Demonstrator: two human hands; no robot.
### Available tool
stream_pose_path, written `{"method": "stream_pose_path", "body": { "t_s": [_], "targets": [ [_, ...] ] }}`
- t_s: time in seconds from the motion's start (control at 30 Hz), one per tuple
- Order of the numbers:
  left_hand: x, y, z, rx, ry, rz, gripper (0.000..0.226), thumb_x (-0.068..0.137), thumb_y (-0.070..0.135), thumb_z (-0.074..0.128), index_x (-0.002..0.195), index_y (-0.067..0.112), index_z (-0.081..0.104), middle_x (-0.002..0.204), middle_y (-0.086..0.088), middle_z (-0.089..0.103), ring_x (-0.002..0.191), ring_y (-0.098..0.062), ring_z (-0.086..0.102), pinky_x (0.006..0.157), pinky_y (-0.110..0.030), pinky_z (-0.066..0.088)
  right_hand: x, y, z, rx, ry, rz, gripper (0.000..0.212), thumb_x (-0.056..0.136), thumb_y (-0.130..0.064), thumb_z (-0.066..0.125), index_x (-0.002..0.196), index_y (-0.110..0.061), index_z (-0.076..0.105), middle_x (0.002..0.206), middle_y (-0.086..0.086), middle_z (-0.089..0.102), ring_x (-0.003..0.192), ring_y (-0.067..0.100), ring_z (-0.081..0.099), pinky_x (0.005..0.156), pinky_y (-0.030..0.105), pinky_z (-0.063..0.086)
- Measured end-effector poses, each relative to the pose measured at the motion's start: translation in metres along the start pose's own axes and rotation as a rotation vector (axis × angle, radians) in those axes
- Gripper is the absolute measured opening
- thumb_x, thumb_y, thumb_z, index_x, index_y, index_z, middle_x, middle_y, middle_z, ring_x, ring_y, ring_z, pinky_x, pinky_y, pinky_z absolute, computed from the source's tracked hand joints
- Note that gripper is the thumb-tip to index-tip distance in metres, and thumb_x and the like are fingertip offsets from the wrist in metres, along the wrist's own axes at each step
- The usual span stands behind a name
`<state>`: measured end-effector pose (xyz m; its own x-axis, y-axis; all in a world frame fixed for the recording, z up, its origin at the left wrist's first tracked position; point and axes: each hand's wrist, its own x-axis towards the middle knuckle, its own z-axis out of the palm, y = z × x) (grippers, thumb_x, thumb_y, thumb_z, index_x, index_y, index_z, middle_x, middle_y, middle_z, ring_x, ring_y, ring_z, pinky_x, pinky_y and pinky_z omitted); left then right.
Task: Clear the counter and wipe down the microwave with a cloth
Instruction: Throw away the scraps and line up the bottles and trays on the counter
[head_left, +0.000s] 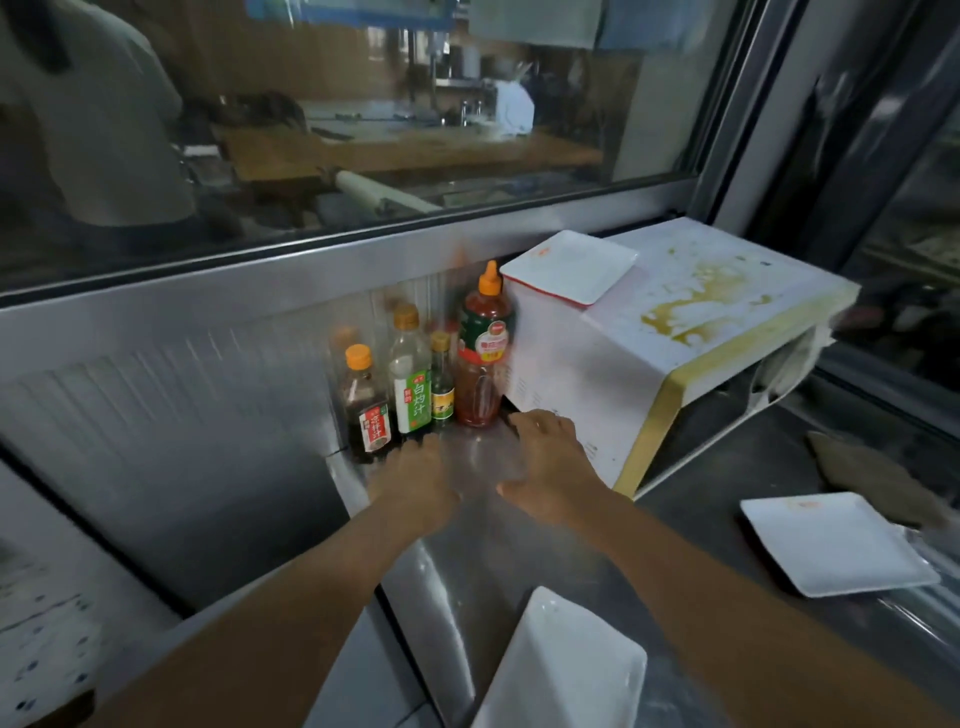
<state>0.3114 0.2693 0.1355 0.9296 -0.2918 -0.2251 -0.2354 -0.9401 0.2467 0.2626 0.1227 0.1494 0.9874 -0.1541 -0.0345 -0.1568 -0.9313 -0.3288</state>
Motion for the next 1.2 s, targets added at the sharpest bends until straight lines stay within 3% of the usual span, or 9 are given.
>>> {"method": "stream_pose_path", "body": {
  "t_s": [0.2,0.37,0.57,0.77,1.03,1.2],
  "targets": [
    [-0.026,0.039,-0.010,-0.019,0.049,-0.015,0.051,0.082,0.036,0.064,0.121,0.014,0.039,0.123,-0.009,0.051,0.115,-0.029,0.049,0.092,-0.044,0.047,-0.021,0.020,-0.026,0.002,0.057,-0.055,0.068,0.082,-0.038,0.061,0.139,-0.013,0.033,0.140,0.008,0.036,0.131,0.028,0.028,0.108,0.035,0.028],
    [-0.048,0.078,-0.007,-0.083,0.072,-0.071,0.058,0.079,0.037,0.066,0.125,0.015,0.038,0.126,-0.008,0.050,0.116,-0.030,0.050,0.096,-0.048,0.045,-0.040,0.054,-0.048,-0.003,0.037,-0.159,0.080,0.078,-0.036,0.066,0.143,-0.012,0.027,0.146,0.009,0.031,0.137,0.028,0.022,0.112,0.033,0.023],
    [-0.091,0.133,0.019,-0.064,0.105,-0.120,0.065,0.087,0.035,0.061,0.140,0.010,0.034,0.140,-0.010,0.045,0.128,-0.027,0.045,0.103,-0.036,0.041,-0.081,0.115,-0.075,0.066,0.037,-0.219,0.073,0.082,-0.030,0.066,0.142,-0.011,0.028,0.145,0.010,0.030,0.134,0.029,0.022,0.110,0.035,0.028],
    [-0.121,0.194,0.055,-0.126,0.077,-0.171,0.062,0.084,0.043,0.062,0.134,0.013,0.039,0.132,-0.008,0.049,0.119,-0.027,0.051,0.096,-0.040,0.047,-0.117,0.191,-0.089,0.099,0.016,-0.181,0.073,0.082,-0.028,0.066,0.141,-0.011,0.029,0.145,0.009,0.031,0.133,0.030,0.023,0.109,0.036,0.030],
    [-0.120,0.276,0.096,-0.118,0.010,-0.063,0.059,0.083,0.040,0.063,0.129,0.013,0.039,0.124,-0.008,0.053,0.116,-0.028,0.052,0.089,-0.037,0.048,-0.145,0.283,-0.096,0.118,0.016,-0.027,0.073,0.084,-0.032,0.064,0.144,-0.012,0.027,0.148,0.010,0.029,0.137,0.028,0.023,0.111,0.032,0.023],
    [-0.098,0.315,0.121,-0.097,-0.063,0.023,0.060,0.086,0.041,0.059,0.133,0.010,0.037,0.133,-0.011,0.051,0.123,-0.028,0.049,0.095,-0.034,0.044,-0.152,0.337,-0.095,0.111,0.041,0.117,0.067,0.082,-0.030,0.066,0.138,-0.015,0.033,0.143,0.009,0.034,0.131,0.028,0.030,0.105,0.032,0.029]
  ]
}}
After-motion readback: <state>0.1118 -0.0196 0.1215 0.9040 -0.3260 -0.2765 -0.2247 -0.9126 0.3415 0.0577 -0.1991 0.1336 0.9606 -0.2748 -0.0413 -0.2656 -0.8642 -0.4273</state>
